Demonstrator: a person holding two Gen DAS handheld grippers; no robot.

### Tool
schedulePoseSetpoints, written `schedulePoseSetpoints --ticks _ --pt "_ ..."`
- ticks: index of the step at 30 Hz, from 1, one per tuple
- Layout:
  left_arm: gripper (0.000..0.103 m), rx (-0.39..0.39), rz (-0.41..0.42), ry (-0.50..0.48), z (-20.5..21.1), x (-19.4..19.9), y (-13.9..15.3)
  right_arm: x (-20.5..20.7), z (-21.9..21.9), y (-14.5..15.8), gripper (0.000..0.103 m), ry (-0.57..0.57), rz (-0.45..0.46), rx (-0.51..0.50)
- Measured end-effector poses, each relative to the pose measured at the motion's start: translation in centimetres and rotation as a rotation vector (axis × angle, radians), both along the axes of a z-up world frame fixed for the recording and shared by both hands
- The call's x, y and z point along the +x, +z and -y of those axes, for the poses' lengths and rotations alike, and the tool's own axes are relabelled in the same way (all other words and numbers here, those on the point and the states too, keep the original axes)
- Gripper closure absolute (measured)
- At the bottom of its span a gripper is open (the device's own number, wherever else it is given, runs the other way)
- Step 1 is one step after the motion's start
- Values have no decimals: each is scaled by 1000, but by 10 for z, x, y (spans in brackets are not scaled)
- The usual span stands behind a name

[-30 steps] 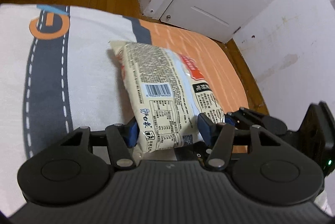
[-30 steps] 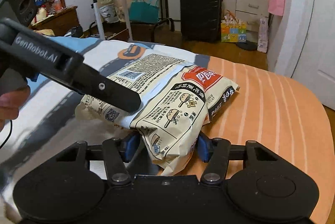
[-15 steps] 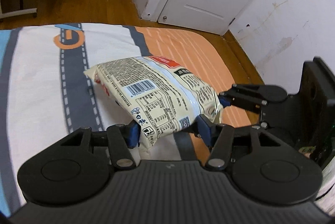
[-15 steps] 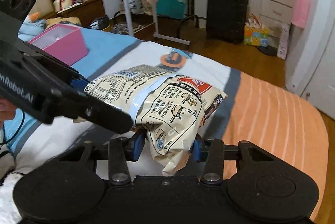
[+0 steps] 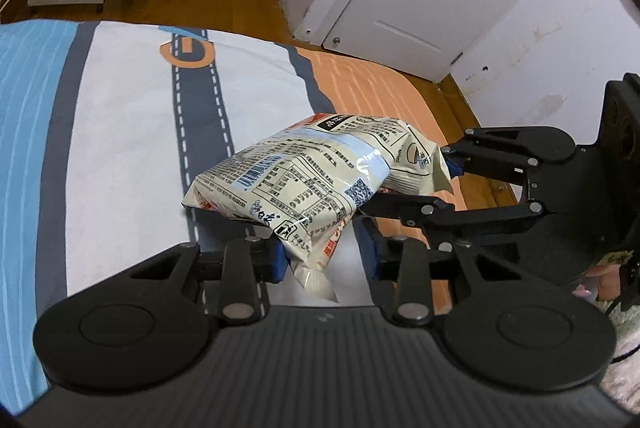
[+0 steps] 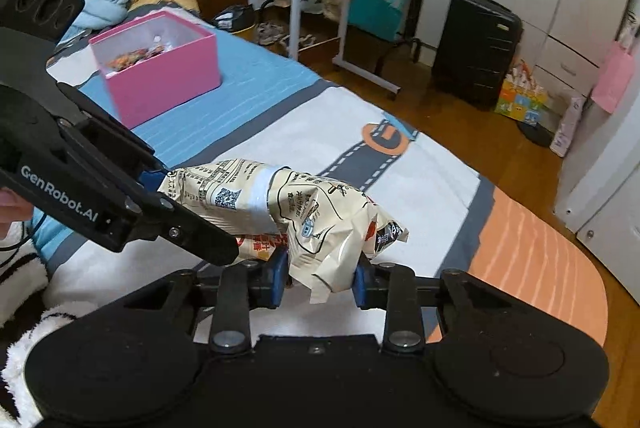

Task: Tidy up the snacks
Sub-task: 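Lift the rice-cracker bag with both grippers and carry it over the box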

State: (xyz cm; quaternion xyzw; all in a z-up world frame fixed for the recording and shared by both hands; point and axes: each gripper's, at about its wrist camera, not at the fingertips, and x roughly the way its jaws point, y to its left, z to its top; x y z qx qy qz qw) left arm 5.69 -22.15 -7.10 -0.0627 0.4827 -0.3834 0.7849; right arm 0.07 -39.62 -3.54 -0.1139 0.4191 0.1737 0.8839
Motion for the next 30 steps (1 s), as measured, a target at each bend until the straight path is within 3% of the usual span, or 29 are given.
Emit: schedulePoseSetpoints --ticks 10,20,30 --pt "79 41 -1 37 -24 -8 6 5 -31 5 73 27 -53 -16" --pt "81 77 -24 44 -55 -27 18 -4 -66 16 74 5 -131 5" --pt "81 107 -20 74 -108 -46 32 -14 -118 31 74 79 -130 3"
